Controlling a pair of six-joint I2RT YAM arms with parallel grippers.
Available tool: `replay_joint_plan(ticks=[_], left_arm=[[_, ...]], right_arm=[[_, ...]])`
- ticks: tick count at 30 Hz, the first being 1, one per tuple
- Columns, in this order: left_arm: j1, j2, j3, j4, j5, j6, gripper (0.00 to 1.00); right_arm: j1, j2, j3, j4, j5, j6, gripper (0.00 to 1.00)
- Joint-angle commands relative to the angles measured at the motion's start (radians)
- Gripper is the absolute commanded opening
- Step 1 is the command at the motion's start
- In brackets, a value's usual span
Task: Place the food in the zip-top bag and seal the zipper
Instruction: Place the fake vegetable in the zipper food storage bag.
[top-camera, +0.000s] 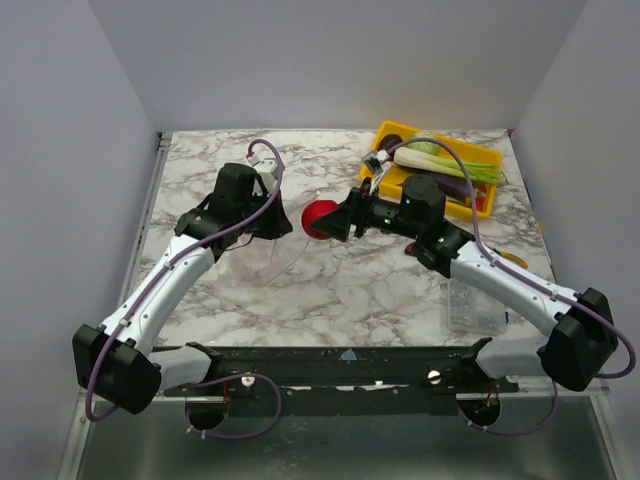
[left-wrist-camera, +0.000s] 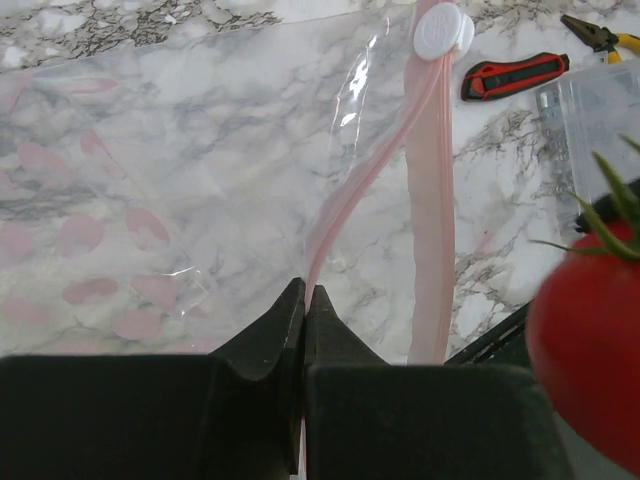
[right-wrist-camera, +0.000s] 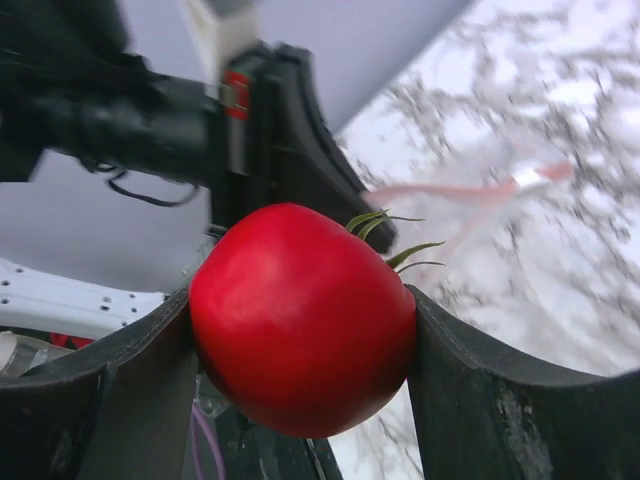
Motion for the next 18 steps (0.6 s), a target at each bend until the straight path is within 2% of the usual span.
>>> replay_joint_plan(ticks=[1,5,11,18], left_arm=[[0.006,-0.027,-0.004,0.05,0.042,-0.035,0.0],[0.006,-0.044,0.0,0.081,0.072,-0.088,0.0],[0.006,-0.077,0.031,0.094,0.072,-0.107,0.0],[0.006,-0.096,0.026,0.112,0.071,-0.09,0.0]], right_arm=[[0.038,0.007,0.015,0.186,-0.025,0.025,0.08],[0.089,0.035,0.072,0.193,0.004,0.013,0.08],[0.126,0.047,0.07,0.102,0.254,-0.031,0.08],[0.158,0.072,0.093,-0.017,0.448,-0.022,0.11]])
